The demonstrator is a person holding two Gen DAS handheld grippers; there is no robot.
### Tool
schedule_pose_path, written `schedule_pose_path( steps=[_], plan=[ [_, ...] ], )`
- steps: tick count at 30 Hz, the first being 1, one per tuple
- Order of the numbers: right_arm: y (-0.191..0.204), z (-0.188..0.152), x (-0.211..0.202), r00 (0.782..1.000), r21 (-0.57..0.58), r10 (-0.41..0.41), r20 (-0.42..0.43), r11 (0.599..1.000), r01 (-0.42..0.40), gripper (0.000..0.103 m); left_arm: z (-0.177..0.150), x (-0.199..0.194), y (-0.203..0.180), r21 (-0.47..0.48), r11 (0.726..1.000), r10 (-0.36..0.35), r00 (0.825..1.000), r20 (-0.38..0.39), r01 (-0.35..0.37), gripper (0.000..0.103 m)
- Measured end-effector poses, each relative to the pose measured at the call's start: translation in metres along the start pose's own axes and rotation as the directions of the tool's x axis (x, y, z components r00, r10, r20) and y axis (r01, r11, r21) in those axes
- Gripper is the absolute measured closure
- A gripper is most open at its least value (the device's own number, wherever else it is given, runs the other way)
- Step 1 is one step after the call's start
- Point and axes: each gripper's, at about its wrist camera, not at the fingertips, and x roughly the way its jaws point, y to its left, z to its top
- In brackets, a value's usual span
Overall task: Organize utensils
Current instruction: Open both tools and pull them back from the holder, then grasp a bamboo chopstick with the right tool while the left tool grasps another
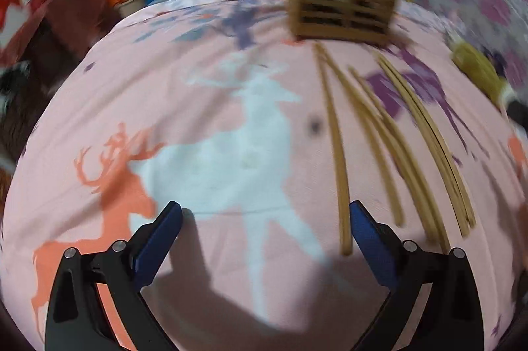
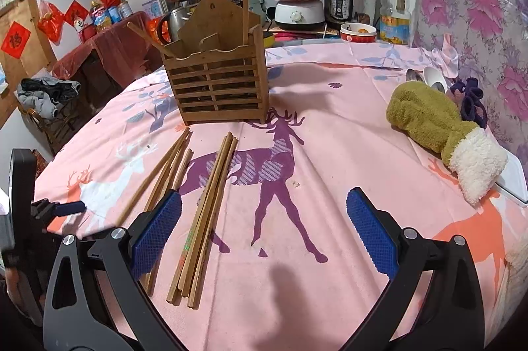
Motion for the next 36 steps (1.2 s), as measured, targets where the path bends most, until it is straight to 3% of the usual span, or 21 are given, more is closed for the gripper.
schedule_pose_path(
  steps=[5,12,15,18,22,24,27,33,36],
  plan=[
    [0.008,-0.009,0.006,0.998,-0.035,0.046,-0.054,0.998,-0.048,0.007,0.002,0.000,-0.001,0.004,0.999,0.044,0.999,0.007,-0.044,0.004],
    [0.025,-0.029,0.027,0.972,-0.114,0.097,-0.214,0.986,-0.124,0.038,-0.002,0.000,-0.001,-0.007,0.999,0.033,0.999,0.006,-0.033,0.004],
    [0.031,-0.040,0.031,0.961,-0.156,0.089,-0.263,0.979,-0.133,0.043,-0.002,0.000,-0.001,-0.011,0.999,0.030,1.000,0.005,-0.030,0.004],
    [0.039,-0.050,0.023,0.970,-0.239,0.044,-0.239,0.966,-0.103,0.043,-0.002,0.000,0.000,-0.012,0.999,0.030,1.000,0.006,-0.030,0.004],
    [0.018,-0.044,0.023,0.971,-0.169,0.013,-0.240,0.984,-0.055,0.043,-0.002,0.000,0.000,-0.011,0.999,0.031,1.000,0.006,-0.031,0.004],
    [0.006,-0.040,0.020,0.972,-0.113,0.032,-0.233,0.992,-0.059,0.059,-0.002,0.000,-0.001,-0.011,0.999,0.031,1.000,0.006,-0.031,0.004],
    [0.000,-0.042,0.013,0.972,-0.088,0.076,-0.223,0.991,-0.097,0.070,-0.002,0.000,-0.001,-0.011,0.999,0.031,0.999,0.006,-0.031,0.004],
    [0.010,-0.055,0.001,0.959,-0.139,0.159,-0.233,0.971,-0.195,0.071,-0.002,0.000,-0.001,-0.011,0.999,0.032,0.999,0.006,-0.031,0.004],
    [0.020,-0.057,0.000,0.958,-0.186,0.161,-0.239,0.960,-0.208,0.071,-0.002,0.000,-0.001,-0.011,0.999,0.032,0.999,0.006,-0.032,0.004]
  ],
)
